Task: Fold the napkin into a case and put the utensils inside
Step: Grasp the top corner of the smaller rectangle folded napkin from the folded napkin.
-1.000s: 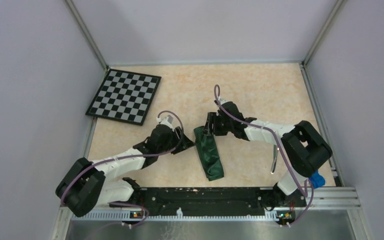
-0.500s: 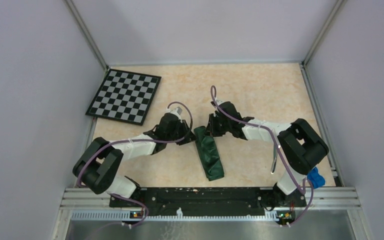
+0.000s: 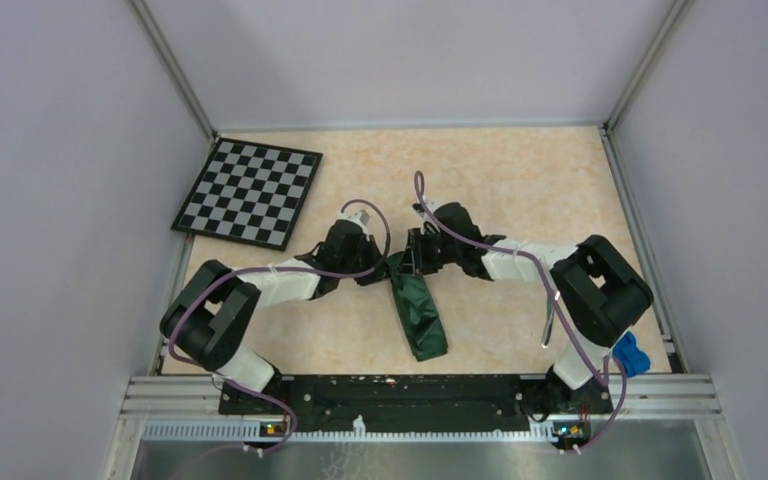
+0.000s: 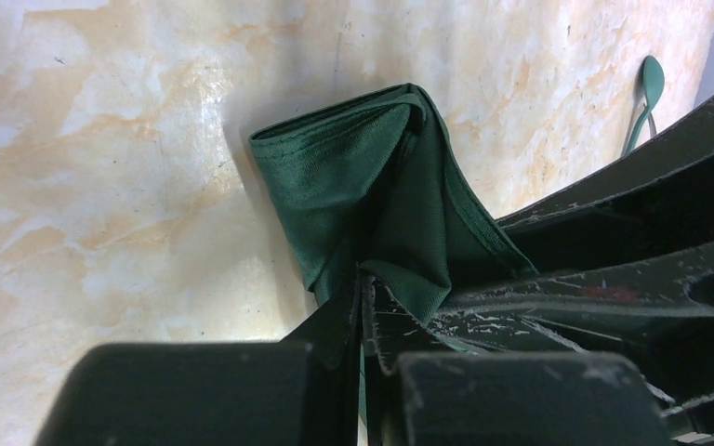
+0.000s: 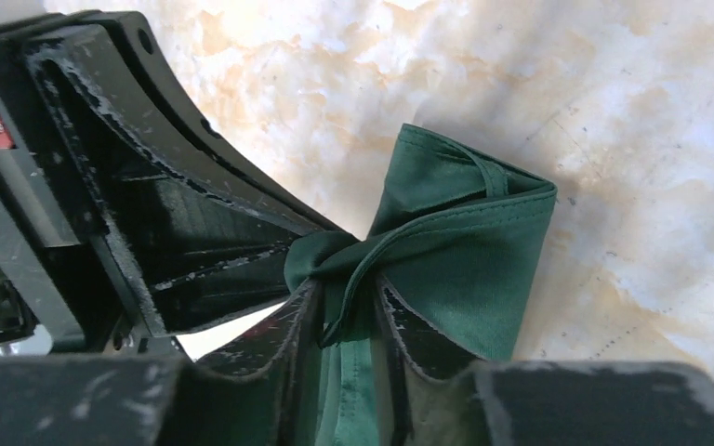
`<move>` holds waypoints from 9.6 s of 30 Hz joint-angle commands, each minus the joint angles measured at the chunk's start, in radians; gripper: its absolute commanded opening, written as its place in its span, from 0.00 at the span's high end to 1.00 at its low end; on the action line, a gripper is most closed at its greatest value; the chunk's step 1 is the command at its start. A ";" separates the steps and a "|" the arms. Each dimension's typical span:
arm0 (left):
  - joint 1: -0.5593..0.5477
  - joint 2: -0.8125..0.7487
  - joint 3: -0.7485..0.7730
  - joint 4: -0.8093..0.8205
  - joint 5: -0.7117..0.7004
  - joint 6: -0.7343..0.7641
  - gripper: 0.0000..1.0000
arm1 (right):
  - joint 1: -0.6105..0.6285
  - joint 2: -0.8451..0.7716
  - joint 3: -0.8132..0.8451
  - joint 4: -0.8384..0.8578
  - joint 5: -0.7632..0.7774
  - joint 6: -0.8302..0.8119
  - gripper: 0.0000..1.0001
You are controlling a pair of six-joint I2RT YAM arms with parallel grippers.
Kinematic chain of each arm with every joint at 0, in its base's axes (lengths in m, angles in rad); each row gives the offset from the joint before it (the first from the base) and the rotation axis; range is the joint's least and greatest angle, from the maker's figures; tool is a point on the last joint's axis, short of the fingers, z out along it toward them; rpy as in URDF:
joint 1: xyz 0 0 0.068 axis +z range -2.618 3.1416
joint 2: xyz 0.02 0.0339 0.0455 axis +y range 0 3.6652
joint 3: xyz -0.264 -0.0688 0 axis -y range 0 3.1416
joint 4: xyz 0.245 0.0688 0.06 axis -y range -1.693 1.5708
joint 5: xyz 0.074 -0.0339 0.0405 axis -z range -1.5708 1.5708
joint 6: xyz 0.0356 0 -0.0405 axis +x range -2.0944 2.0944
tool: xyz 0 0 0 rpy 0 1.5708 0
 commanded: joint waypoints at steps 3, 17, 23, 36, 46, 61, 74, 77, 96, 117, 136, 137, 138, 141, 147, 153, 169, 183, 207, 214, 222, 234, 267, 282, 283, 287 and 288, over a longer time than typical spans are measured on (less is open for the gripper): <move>0.016 -0.037 0.031 0.002 0.013 0.016 1.00 | 0.013 -0.030 -0.053 0.177 -0.077 -0.066 0.66; 0.026 -0.112 0.005 -0.039 0.032 0.006 0.91 | 0.034 -0.069 -0.100 0.240 0.007 -0.223 0.57; 0.026 -0.115 0.010 -0.033 0.054 -0.001 0.91 | 0.066 -0.063 -0.083 0.234 0.048 -0.226 0.56; 0.027 -0.110 -0.001 -0.015 0.067 -0.017 0.93 | 0.150 -0.086 -0.049 0.137 0.274 -0.168 0.58; 0.027 -0.159 -0.008 -0.047 0.018 0.035 0.66 | 0.156 -0.090 0.007 0.000 0.303 -0.118 1.00; 0.024 -0.182 -0.002 -0.097 -0.208 0.271 0.48 | 0.114 -0.109 0.035 -0.155 0.263 0.122 1.00; -0.087 -0.075 0.033 -0.020 -0.301 0.442 0.53 | 0.072 -0.117 0.041 -0.193 0.235 0.152 1.00; -0.116 -0.047 0.060 -0.033 -0.343 0.454 0.52 | 0.071 -0.117 0.040 -0.194 0.229 0.151 1.00; -0.241 0.072 0.184 -0.109 -0.642 0.520 0.53 | 0.070 -0.099 0.050 -0.213 0.223 0.150 1.00; -0.251 0.058 0.162 -0.055 -0.601 0.513 0.95 | 0.085 -0.021 0.099 -0.244 0.202 0.136 1.00; -0.221 0.027 0.062 0.007 -0.512 0.395 1.00 | 0.080 -0.112 -0.070 0.078 0.208 -0.085 0.51; -0.219 0.026 0.062 0.008 -0.510 0.394 1.00 | 0.080 -0.121 -0.070 0.076 0.211 -0.092 0.50; -0.216 0.025 0.061 0.010 -0.508 0.393 1.00 | 0.080 -0.131 -0.069 0.075 0.211 -0.096 0.50; -0.211 0.021 0.058 0.015 -0.496 0.388 1.00 | 0.081 -0.123 -0.056 0.058 0.219 -0.107 0.49; -0.210 0.025 0.064 0.016 -0.483 0.381 1.00 | 0.084 -0.074 -0.027 0.061 0.205 -0.111 0.53; -0.208 0.020 0.062 0.018 -0.477 0.376 1.00 | 0.096 -0.038 -0.001 0.064 0.198 -0.109 0.58; -0.202 -0.001 0.052 0.026 -0.460 0.368 1.00 | 0.123 0.014 0.036 0.048 0.250 -0.061 0.82; -0.191 -0.073 -0.019 0.124 -0.472 0.398 1.00 | 0.110 0.119 0.096 -0.109 0.281 0.107 1.00; -0.184 -0.079 -0.005 0.092 -0.443 0.379 1.00 | 0.024 -0.039 0.023 0.004 0.086 0.043 0.73; -0.184 -0.079 -0.019 0.118 -0.417 0.368 1.00 | 0.025 0.079 0.042 0.087 0.055 0.086 0.86; -0.184 -0.069 -0.048 0.138 -0.402 0.338 1.00 | 0.020 0.223 0.049 0.328 0.014 0.260 0.89; -0.168 -0.083 -0.050 0.098 -0.412 0.350 1.00 | -0.051 0.042 -0.127 0.293 -0.094 0.204 0.68; -0.154 -0.129 -0.071 0.083 -0.410 0.327 1.00 | -0.066 0.096 -0.121 0.370 -0.087 0.279 0.92; -0.154 -0.118 -0.062 0.087 -0.392 0.319 1.00 | -0.016 0.181 -0.064 0.464 -0.111 0.356 0.96; -0.154 -0.118 -0.062 0.084 -0.394 0.318 1.00 | -0.013 0.170 -0.070 0.464 -0.106 0.356 0.94; -0.154 -0.126 -0.066 0.083 -0.398 0.316 1.00 | -0.011 0.148 -0.071 0.442 -0.091 0.348 0.89; -0.154 -0.125 -0.066 0.084 -0.397 0.315 1.00 | -0.010 0.156 -0.064 0.439 -0.092 0.347 0.89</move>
